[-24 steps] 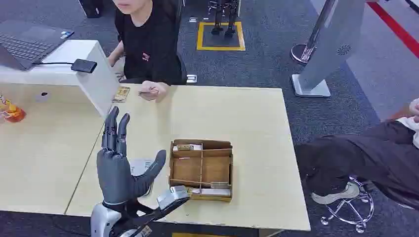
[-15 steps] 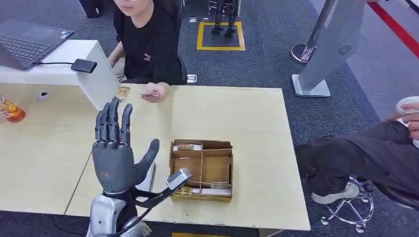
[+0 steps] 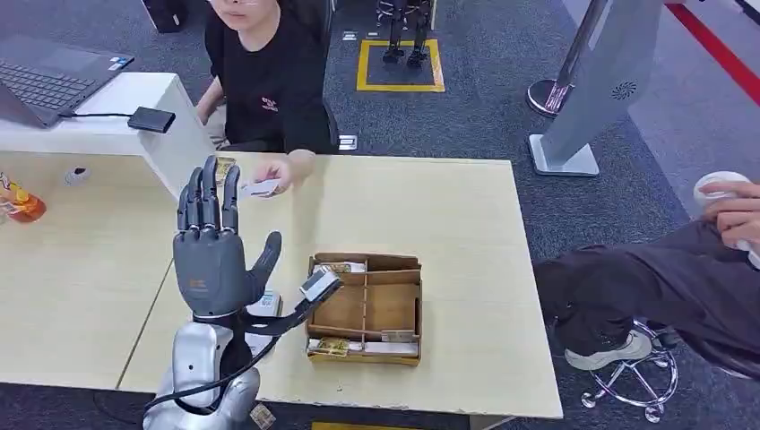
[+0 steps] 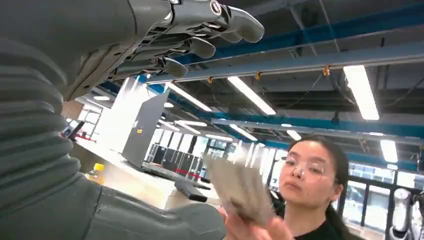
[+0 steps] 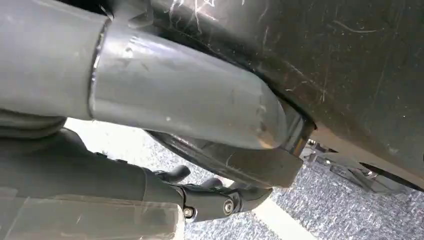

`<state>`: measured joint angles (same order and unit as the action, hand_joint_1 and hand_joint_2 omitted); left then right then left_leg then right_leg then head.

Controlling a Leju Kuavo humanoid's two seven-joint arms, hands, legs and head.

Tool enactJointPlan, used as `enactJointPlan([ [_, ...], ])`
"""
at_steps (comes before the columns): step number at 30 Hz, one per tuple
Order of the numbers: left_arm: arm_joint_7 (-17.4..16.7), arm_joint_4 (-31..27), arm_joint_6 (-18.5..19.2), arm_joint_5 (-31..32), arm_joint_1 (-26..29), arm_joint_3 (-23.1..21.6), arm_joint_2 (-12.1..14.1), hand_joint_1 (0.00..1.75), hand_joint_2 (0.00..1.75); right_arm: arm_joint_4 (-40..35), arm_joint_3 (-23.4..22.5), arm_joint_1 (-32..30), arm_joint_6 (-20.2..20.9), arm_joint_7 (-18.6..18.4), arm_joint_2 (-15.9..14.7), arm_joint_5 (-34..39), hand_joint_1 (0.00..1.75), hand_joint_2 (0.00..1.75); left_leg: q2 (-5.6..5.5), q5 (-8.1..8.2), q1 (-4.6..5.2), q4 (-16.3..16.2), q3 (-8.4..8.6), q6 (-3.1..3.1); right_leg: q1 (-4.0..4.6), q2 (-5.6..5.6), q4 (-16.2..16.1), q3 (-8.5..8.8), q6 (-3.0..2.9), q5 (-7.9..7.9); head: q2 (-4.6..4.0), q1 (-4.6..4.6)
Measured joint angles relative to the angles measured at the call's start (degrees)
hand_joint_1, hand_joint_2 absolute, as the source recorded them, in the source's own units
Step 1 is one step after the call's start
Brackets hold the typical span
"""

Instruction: Pass the card to the sensor for recognition and then transmit it.

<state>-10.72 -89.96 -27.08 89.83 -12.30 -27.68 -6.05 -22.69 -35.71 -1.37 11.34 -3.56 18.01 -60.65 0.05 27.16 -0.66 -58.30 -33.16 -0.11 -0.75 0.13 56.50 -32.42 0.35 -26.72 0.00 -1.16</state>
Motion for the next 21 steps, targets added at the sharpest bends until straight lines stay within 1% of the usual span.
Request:
enactJointPlan([
  [1,-1.0,1.0,0.0,0.0,-0.9,-1.1,0.6,0.12,1.75,0.4,-0.1,0.2,-0.2,0.2,-0.1,-0.4,0.0,0.0,0.0,-0.01,0.0,0.0,0.0,0.01,0.0,0.0,0.0,0.01,0.0,0.0,0.0,0.0],
  [4,-2.5,3.0,0.0,0.0,-2.9,-3.5,1.9,0.14,1.75,1.2,-0.2,0.5,-0.4,0.4,-0.4,-0.8,0.0,0.0,0.01,-0.02,0.0,0.0,0.0,0.01,0.0,0.0,0.0,0.01,0.0,0.02,0.0,0.0],
  [8,-5.9,6.4,0.7,0.0,-6.0,-7.1,3.7,0.17,1.75,2.4,-0.2,1.2,-0.7,0.7,-0.8,-1.7,0.0,0.0,0.0,-0.02,0.0,0.0,0.0,0.01,0.0,0.0,0.0,0.01,0.0,0.02,0.0,0.0],
  [13,-8.0,10.2,1.2,0.0,-9.1,-10.9,5.0,0.17,1.75,3.7,-0.2,1.7,-0.9,1.0,-1.3,-2.7,0.0,0.0,0.01,-0.02,0.0,0.0,0.0,0.01,0.0,0.01,0.0,0.01,0.0,0.02,0.0,0.0],
  [15,-8.7,11.6,1.4,0.0,-10.2,-12.0,5.3,0.26,1.75,4.1,-0.2,1.9,-0.9,1.1,-1.5,-3.0,0.0,0.0,0.01,-0.02,0.0,0.0,0.0,0.01,0.0,0.01,0.0,0.0,0.0,0.02,0.0,0.0],
  [18,-9.1,13.0,1.6,0.0,-11.1,-13.2,5.7,0.3,1.75,4.5,-0.2,2.1,-0.9,1.2,-1.7,-3.4,0.0,0.0,0.01,-0.02,0.0,0.0,0.0,0.01,0.0,0.01,0.0,0.0,0.0,0.01,0.0,0.0],
  [19,-9.2,13.4,1.6,0.0,-11.2,-13.6,5.8,0.45,1.75,4.7,-0.2,2.2,-0.9,1.3,-1.7,-3.4,0.0,0.0,0.01,-0.02,0.0,0.0,0.0,0.01,0.0,0.01,0.0,0.0,0.0,0.01,0.0,0.0],
  [21,-9.3,14.1,1.6,0.0,-11.5,-14.1,6.0,0.47,1.75,4.9,-0.2,2.3,-0.9,1.4,-1.9,-3.4,0.0,0.0,0.01,-0.02,0.0,0.0,0.0,0.01,0.0,0.01,0.0,0.0,0.0,0.01,0.0,0.0],
])
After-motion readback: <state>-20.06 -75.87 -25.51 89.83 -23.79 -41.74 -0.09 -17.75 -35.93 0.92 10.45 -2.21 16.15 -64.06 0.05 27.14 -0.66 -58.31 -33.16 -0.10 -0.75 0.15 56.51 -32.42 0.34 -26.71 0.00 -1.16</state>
